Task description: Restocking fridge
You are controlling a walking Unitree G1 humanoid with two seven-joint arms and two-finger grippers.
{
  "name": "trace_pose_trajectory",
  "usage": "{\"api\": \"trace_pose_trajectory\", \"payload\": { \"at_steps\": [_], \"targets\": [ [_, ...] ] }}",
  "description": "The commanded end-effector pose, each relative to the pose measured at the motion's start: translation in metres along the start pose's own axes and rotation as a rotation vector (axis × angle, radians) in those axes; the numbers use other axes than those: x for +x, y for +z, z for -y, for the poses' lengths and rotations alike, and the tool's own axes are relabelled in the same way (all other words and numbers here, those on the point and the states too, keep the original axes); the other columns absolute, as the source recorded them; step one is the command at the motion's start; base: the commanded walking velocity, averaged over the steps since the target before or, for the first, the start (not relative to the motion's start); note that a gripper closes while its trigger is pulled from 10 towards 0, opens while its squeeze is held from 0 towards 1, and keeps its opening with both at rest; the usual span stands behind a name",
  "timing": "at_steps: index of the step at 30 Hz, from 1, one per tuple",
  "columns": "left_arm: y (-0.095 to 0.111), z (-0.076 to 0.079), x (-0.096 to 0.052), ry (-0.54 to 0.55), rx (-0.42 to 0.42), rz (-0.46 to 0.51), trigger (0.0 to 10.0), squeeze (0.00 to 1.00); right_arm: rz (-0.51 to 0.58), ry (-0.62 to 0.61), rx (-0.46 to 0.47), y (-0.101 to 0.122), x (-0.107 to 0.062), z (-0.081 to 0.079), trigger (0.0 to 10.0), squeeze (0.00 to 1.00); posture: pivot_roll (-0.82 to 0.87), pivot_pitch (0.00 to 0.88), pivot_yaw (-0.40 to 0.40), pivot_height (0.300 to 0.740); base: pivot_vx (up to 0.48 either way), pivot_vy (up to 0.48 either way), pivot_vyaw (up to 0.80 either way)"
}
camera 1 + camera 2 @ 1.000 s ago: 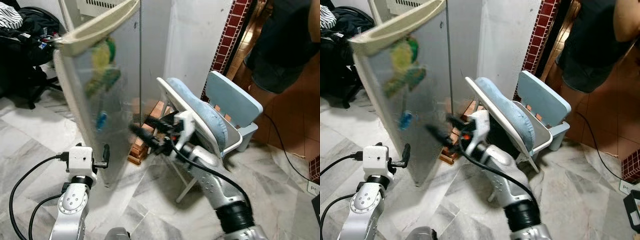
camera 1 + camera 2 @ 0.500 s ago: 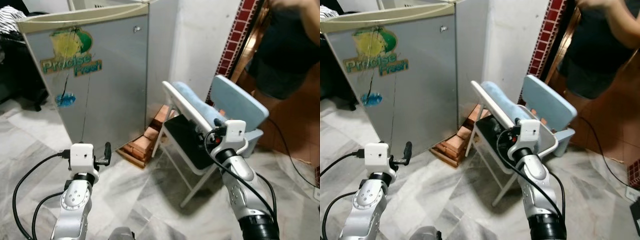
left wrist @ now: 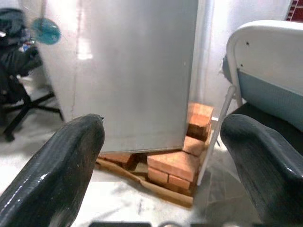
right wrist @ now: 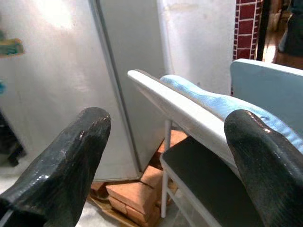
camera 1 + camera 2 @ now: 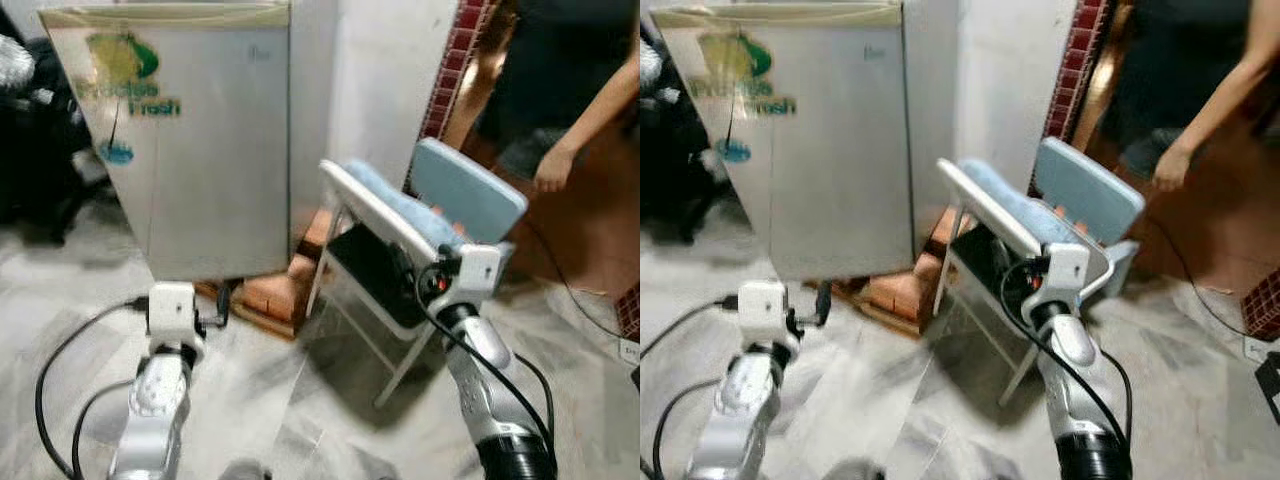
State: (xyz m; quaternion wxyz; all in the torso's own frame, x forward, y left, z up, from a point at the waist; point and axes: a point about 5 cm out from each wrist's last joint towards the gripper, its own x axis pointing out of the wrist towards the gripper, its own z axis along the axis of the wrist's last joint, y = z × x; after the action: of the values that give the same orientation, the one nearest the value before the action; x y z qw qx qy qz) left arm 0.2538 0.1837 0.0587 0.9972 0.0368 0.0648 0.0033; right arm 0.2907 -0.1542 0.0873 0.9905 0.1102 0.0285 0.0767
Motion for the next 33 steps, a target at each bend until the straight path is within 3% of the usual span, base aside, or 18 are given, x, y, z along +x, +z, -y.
{"api": "trace_pose_trajectory", "payload": {
  "at_steps": [1, 20, 33],
  "targets": [
    [0.0004, -0.0074, -0.0006, 0.018, 0.004, -0.001, 10.0, 0.0, 0.004, 0.021, -0.001, 0.0017, 0.0033, -0.0067, 10.0, 0.0, 0.04, 0.0, -0.023, 0.74, 0.0, 0.48, -0.69],
    [0.0007, -0.0067, 0.0017, 0.008, -0.009, -0.001, 10.0, 0.0, 0.007, 0.012, 0.012, 0.0015, 0.004, -0.004, 10.0, 0.0, 0.04, 0.0, -0.023, 0.74, 0.0, 0.48, -0.76],
    [0.0015, -0.0051, 0.0011, -0.023, -0.019, 0.006, 10.0, 0.0, 0.005, -0.015, 0.004, 0.0003, 0.0018, 0.0022, 10.0, 0.0, 0.04, 0.0, -0.019, 0.74, 0.0, 0.48, -0.07]
  ]
}}
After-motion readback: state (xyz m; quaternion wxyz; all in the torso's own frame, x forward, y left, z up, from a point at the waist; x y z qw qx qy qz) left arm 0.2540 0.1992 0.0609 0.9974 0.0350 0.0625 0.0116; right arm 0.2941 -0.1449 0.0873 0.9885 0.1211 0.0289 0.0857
